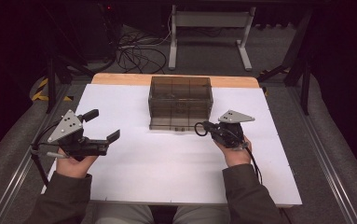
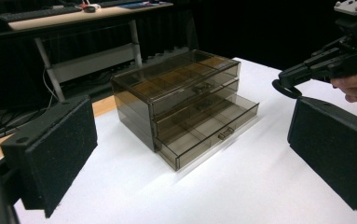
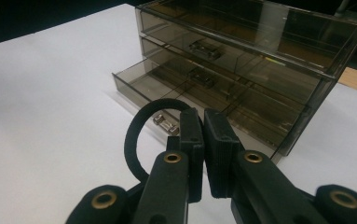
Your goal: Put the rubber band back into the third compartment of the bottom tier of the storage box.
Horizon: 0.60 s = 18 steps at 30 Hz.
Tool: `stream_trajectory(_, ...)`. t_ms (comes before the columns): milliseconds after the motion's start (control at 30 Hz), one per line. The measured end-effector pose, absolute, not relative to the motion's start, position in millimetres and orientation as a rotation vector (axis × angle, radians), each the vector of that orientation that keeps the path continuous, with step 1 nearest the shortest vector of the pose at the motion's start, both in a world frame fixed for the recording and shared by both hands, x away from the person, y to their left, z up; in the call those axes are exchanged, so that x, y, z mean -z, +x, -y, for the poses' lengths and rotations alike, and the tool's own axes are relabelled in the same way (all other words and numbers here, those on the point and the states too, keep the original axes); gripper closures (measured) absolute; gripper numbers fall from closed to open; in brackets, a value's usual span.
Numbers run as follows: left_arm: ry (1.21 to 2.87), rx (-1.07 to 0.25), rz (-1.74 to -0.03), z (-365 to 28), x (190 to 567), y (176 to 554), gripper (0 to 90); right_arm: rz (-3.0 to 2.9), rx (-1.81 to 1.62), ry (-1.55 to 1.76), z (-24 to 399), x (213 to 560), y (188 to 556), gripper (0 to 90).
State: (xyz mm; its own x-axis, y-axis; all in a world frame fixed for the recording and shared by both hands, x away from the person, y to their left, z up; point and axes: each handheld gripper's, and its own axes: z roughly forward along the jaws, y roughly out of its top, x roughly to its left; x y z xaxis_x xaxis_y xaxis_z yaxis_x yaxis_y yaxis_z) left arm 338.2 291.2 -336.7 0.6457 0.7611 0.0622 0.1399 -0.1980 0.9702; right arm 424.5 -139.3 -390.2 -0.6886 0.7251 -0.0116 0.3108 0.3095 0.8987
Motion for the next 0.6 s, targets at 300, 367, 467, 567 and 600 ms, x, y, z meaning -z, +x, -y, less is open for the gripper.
stream_trajectory(300,1.708,-0.668,-0.737,-290.4,337.4,338.6,2.0,-2.160,-1.347,0.949,136.3,396.7,438.5,86.9)
stream_trajectory(367,1.708,-0.667,-0.737,-290.3,337.5,338.6,2.0,-2.149,-1.344,0.957,136.5,398.2,441.9,86.9)
stream_trajectory(467,1.708,-0.665,-0.739,-290.1,337.9,338.8,2.0,-2.136,-1.347,0.970,136.6,399.9,445.3,86.9)
stream_trajectory(567,1.709,-0.662,-0.739,-289.7,338.2,339.0,2.0,-2.120,-1.352,0.979,136.2,401.4,447.9,86.9)
stream_trajectory(600,1.710,-0.663,-0.739,-289.5,338.3,339.0,2.0,-2.113,-1.350,0.981,136.1,402.1,448.8,86.9)
